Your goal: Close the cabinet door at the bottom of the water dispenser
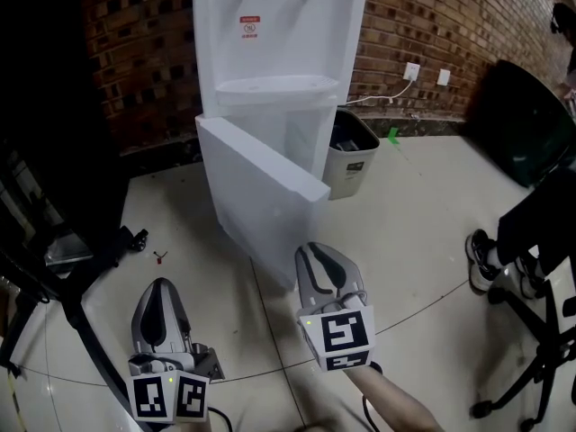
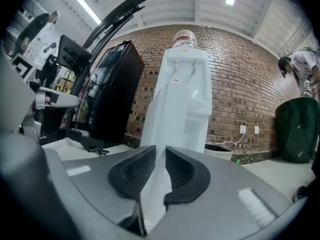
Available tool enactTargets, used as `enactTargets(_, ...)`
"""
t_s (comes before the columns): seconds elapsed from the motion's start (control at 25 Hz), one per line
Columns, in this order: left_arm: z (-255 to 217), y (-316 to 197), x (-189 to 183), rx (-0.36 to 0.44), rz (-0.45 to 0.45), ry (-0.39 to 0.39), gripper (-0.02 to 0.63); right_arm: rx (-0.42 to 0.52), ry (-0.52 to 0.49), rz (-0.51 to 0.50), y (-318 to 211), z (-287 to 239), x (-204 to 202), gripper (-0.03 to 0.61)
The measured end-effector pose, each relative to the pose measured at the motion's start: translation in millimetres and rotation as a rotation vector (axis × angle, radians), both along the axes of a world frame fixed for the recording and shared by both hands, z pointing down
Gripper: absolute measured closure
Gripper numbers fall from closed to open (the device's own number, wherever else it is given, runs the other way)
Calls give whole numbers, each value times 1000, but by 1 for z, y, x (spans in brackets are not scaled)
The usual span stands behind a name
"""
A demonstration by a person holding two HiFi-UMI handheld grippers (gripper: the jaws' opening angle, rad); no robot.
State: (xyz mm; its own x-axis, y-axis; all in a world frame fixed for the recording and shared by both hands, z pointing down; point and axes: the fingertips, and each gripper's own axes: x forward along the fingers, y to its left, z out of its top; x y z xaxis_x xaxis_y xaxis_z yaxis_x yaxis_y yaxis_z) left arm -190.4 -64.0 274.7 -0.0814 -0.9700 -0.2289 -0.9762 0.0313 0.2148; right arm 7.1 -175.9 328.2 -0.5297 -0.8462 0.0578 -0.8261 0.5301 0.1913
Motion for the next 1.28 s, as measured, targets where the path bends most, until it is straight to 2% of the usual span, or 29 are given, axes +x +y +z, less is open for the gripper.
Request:
enactTargets(0.84,13,-13,5,-17,21,7,595,32,-9,109,-47,0,33,517)
enactTargets(1.08,16,-54,22,-46,49,9,595,27,-13,153,-69,4,41,514)
enactTargets(1.2,2,-72,38,-12,41,19,595,19,-4,166,-82,9,44,508)
enactTargets(1.28,-9,-88,52,14,67,3,595,36,11,169,-92,5,47,514)
